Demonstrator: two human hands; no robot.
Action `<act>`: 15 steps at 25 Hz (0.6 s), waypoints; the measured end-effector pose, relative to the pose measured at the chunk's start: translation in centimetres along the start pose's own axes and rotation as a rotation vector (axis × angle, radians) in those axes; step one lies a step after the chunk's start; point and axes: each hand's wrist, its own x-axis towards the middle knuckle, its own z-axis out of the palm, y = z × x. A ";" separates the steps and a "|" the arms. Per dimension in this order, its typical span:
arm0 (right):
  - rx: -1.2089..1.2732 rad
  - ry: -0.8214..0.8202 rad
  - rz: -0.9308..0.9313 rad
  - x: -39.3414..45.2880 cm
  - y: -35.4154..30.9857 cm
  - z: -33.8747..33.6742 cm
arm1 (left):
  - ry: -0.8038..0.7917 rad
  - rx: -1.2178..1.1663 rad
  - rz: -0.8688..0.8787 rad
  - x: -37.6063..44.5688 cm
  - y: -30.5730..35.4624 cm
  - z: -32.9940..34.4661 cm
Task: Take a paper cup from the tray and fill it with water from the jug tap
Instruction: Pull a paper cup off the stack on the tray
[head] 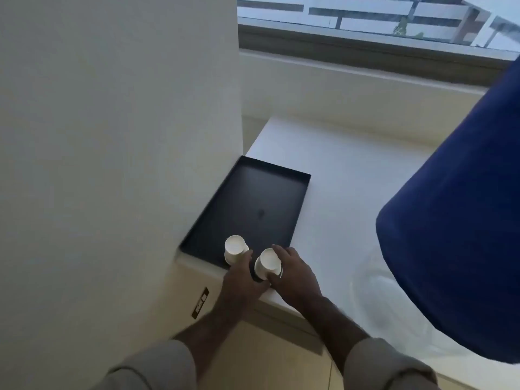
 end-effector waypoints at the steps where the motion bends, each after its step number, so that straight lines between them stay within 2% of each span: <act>1: -0.021 -0.025 0.016 0.8 -0.1 0.3 | -0.003 -0.031 -0.009 0.7 -0.5 0.4; 7: -0.100 -0.113 0.070 3.4 -0.1 2.0 | -0.036 -0.031 -0.023 2.5 -0.9 2.2; 15: 0.004 -0.019 0.073 4.3 1.1 1.4 | 0.034 -0.059 0.044 3.1 -2.2 3.6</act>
